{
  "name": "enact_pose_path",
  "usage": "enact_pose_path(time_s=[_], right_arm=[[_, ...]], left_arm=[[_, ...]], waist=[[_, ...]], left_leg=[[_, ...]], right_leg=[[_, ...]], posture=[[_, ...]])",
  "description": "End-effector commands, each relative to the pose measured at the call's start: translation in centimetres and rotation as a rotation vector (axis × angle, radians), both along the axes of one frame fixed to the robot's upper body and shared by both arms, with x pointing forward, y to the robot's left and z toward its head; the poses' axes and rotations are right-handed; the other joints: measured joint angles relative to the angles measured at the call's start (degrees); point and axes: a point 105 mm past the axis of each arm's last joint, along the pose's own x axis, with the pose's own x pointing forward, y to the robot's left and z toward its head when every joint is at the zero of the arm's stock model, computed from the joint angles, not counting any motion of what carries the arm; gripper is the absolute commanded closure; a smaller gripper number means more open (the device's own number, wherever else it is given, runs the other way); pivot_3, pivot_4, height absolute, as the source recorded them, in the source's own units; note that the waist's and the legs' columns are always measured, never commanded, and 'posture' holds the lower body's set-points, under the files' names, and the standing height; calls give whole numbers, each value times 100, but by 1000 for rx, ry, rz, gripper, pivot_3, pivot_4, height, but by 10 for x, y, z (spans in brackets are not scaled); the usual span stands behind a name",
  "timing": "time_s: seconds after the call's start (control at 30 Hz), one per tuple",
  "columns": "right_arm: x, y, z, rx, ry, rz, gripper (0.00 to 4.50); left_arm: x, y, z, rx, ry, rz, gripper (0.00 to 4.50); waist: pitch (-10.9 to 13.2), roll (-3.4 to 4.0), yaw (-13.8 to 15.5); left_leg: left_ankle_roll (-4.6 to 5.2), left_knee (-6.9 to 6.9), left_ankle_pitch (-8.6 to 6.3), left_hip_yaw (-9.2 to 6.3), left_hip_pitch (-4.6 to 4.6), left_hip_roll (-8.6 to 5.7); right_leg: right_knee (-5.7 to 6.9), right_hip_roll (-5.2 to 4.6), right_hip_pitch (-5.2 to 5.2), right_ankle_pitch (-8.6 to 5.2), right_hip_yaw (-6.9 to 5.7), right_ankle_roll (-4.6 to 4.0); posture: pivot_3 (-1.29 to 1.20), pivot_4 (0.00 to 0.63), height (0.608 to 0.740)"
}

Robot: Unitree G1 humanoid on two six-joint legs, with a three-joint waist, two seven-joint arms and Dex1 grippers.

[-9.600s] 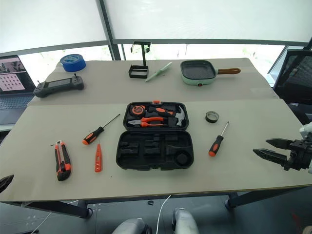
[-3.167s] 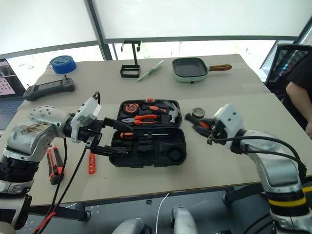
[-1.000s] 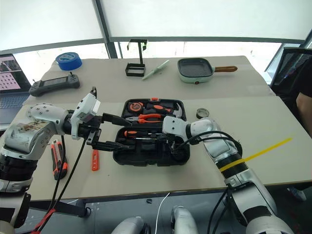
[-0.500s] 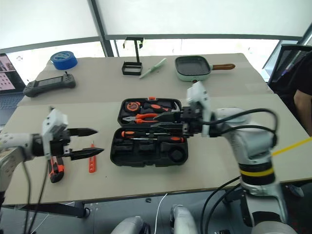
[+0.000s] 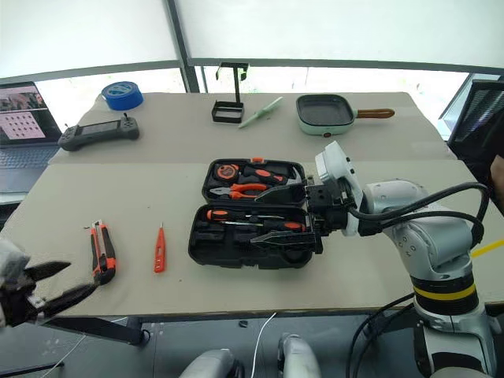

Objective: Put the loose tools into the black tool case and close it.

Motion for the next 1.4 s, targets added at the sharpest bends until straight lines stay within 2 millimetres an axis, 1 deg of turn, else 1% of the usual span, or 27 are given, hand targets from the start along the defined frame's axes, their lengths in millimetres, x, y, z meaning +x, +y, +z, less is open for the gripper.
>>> enact_pose_path(time_s=[0.03,0.13,0.23,0.3,0.37,0.43,0.53,0.7,0.8,0.87,0.93,1.03,1.07,1.13,1.2,1.23,1.27,1.3,1.33,1.4], right_arm=[[-5,2,6,12,-61,0,34],[-4,4,6,24,-72,-18,34],[-4,6,4,39,-80,-40,34],[-5,9,1,43,-84,-46,34],[-7,11,-1,49,-96,-52,34],[-8,14,-3,57,-107,-62,34],[-10,17,-4,68,-115,-75,34],[-11,18,-5,80,-119,-93,34],[-12,19,-5,88,-122,-105,34],[-13,19,-4,95,-120,-106,34],[-14,19,-4,96,-122,-107,0],[-14,19,-3,93,-128,-110,0],[-14,18,-3,91,-130,-110,0],[-14,17,-3,82,-135,-109,0],[-15,15,-2,73,-139,-104,0],[-16,13,-2,68,-141,-103,0],[-16,12,-3,58,-139,-106,0],[-16,10,-4,47,-133,-109,0],[-17,9,-5,39,-129,-111,0],[-20,1,-12,-2,-65,-116,0]], left_arm=[[13,-14,7,-26,78,44,0],[30,-19,-4,-55,178,143,0],[46,-35,-15,-70,230,129,0],[48,-43,-17,-24,263,101,0],[51,-46,-22,13,299,108,0],[56,-45,-28,9,344,147,0],[63,-42,-34,8,400,196,0],[69,-56,-42,-28,490,179,0],[71,-63,-57,-33,554,197,0],[69,-67,-65,-45,597,214,0],[67,-69,-72,-49,631,237,545],[64,-67,-79,-41,665,280,1525],[64,-66,-80,-40,674,292,1976],[64,-65,-81,-42,685,310,2531],[65,-61,-82,-36,685,333,3269],[65,-59,-82,-34,687,339,3564],[67,-54,-80,-18,675,340,3665],[69,-50,-76,-2,657,335,4005],[71,-48,-73,10,646,331,4042],[82,-45,-53,73,563,248,4094]], waist=[[-3,-9,-18],[-5,-10,-89],[-5,-11,-155],[-3,-17,-193],[-2,-18,-220],[-2,-18,-230],[-2,-17,-231],[-1,-18,-189],[-2,-17,-190],[-13,4,-168],[-18,12,-154],[-22,18,-147],[-24,22,-145],[-27,27,-139],[-31,34,-133],[-32,35,-132],[-33,36,-131],[-33,37,-133],[-33,36,-131],[-32,36,-122]], left_leg=[[0,0,0,0,2,0],[0,-3,0,1,14,-4],[-1,-31,1,6,39,-5],[-6,-37,2,6,43,-3],[-10,-38,1,6,44,-5],[-19,-40,1,6,52,-7],[-69,-47,-12,8,79,-10],[-89,-47,-4,7,87,-11],[-89,-47,-3,8,90,-13],[-91,-49,-2,8,98,-16],[-99,-49,1,10,104,-21],[-102,-49,2,14,114,-23],[-102,-49,2,15,117,-24],[-102,-51,2,16,119,-25],[-102,-53,2,17,120,-26],[-102,-53,2,18,120,-26],[-102,-54,2,18,121,-27],[-102,-54,2,18,122,-27],[-102,-55,2,21,122,-27],[-102,-56,2,23,123,-29]], right_leg=[[2,2,1,0,1,0],[0,9,5,1,9,2],[4,10,13,1,12,2],[11,16,12,1,10,1],[13,21,6,1,9,-1],[10,21,10,0,9,-2],[-2,21,29,-6,14,-10],[9,21,34,-7,20,-13],[13,21,33,-7,23,-13],[16,18,38,-8,22,-14],[19,9,43,-8,24,-14],[35,4,47,-10,35,-15],[38,2,47,-10,38,-15],[41,0,47,-12,40,-14],[42,0,47,-12,40,-13],[42,0,47,-12,40,-13],[42,0,47,-13,40,-13],[42,0,47,-13,39,-13],[43,1,47,-14,39,-13],[43,3,48,-16,38,-13]], posture=[[0,150,740],[0,150,740],[0,150,740],[0,150,740],[0,150,740],[0,150,740],[0,150,740],[0,150,740],[0,150,740],[0,150,740],[0,150,740],[0,150,740],[0,150,740],[0,150,740],[0,150,740],[0,150,740],[0,150,740],[0,150,740],[0,150,740],[0,150,740]])
